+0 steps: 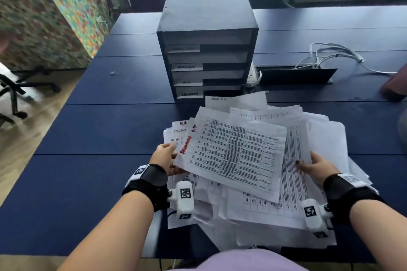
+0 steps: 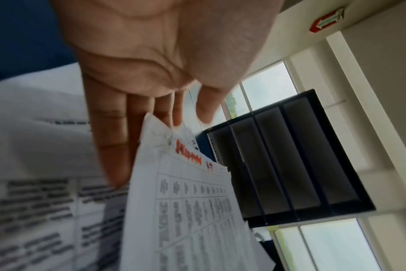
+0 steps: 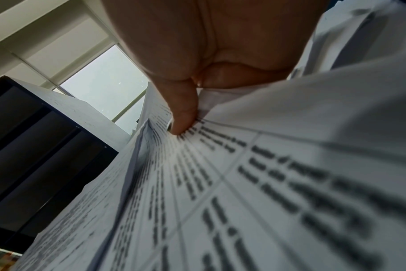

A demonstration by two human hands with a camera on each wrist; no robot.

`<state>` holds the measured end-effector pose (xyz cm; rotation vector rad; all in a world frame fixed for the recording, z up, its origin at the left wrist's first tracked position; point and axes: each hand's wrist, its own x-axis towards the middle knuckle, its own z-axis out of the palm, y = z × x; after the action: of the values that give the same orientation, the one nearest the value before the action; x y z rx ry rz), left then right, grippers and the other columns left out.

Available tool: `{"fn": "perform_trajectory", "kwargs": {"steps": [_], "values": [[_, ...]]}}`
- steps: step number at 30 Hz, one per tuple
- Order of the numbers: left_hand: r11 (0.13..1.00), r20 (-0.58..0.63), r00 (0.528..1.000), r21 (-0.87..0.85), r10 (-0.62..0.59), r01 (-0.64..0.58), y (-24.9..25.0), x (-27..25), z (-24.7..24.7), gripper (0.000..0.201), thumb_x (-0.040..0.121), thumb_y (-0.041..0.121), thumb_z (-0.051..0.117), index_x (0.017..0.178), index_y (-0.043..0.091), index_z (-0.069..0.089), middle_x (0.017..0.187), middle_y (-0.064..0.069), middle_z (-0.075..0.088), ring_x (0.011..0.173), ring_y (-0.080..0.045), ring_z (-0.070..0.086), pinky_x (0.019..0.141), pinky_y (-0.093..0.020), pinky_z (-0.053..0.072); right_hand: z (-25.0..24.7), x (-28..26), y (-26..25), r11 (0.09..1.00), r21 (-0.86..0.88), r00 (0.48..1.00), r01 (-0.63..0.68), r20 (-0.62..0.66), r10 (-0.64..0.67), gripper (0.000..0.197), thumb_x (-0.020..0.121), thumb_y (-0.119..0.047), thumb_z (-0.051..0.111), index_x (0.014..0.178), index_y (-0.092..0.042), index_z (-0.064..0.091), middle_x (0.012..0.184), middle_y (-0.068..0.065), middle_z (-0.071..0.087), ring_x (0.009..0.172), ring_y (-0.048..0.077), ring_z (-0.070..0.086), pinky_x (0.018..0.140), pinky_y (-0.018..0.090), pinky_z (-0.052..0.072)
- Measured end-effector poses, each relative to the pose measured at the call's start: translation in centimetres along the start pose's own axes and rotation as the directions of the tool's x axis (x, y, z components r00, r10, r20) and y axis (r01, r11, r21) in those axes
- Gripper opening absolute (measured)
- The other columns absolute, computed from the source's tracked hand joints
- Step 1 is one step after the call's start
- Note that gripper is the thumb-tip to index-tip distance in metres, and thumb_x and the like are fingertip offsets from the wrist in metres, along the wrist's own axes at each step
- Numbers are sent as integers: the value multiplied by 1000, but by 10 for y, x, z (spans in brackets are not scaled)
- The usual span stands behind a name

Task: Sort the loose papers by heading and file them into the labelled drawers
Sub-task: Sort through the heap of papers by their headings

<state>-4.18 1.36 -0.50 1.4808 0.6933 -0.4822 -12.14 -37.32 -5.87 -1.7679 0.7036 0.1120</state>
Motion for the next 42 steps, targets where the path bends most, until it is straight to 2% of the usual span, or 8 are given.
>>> {"fn": "perform_trajectory", "kwargs": {"steps": [4,12,15,19,27,31,38,42], "values": [[976,94,995,220,-18,-4,-3,-3,0,39,85,-10,55,114,13,47,97,-14,62,56,-31,65,49,-39,58,-2,3,3,997,56,999,-46,17,45,28,85,9,54,110,-3,54,72,-1,67,50,-2,61,55,12,50],[859,-261,859,399,441,-321,15,13,-24,35,84,-2,42,94,22,64,86,-3,66,74,-25,59,65,-28,47,-11,3,-9,971,211,994,-112,9,113,34,85,2,58,119,-1,53,67,-2,70,51,2,63,53,17,52],[852,-306,835,421,456,-311,30,24,-37,43,80,-7,32,91,20,64,91,-4,65,76,-25,57,67,-27,44,-22,-2,-19,949,296,994,-112,38,105,60,56,-28,87,104,-6,58,61,-6,70,52,7,65,52,23,55],[867,-269,863,392,427,-308,43,35,-40,40,84,-5,33,87,21,63,82,-1,66,68,-23,59,59,-25,46,-42,-1,-29,888,445,993,-113,75,88,25,89,3,48,111,-8,54,67,2,72,57,14,68,48,30,56],[789,-108,870,486,481,-376,52,45,-4,43,84,-2,33,94,25,65,95,-2,68,79,-27,65,71,-34,56,-44,-10,-66,824,555,983,-111,183,10,37,89,7,40,84,-13,71,79,8,73,68,17,71,57,31,58],[767,-94,862,511,498,-388,54,47,10,38,88,1,36,101,23,64,99,-1,67,83,-27,64,77,-37,56,-31,-15,-89,795,603,969,-73,232,-87,26,59,-4,66,80,-16,75,83,8,73,71,18,71,58,30,58],[756,124,874,455,469,-470,33,46,41,31,87,7,56,92,36,66,89,-1,66,72,-24,62,68,-31,57,7,-8,-82,841,530,952,-109,299,-65,68,22,-15,92,87,-12,72,80,9,73,66,21,70,53,34,56],[688,52,867,586,496,-428,25,50,41,19,87,16,59,104,19,69,102,0,61,93,-19,59,88,-25,47,17,5,-52,919,362,981,-155,170,98,49,67,8,70,114,-3,57,69,2,71,57,14,67,54,32,57]]}}
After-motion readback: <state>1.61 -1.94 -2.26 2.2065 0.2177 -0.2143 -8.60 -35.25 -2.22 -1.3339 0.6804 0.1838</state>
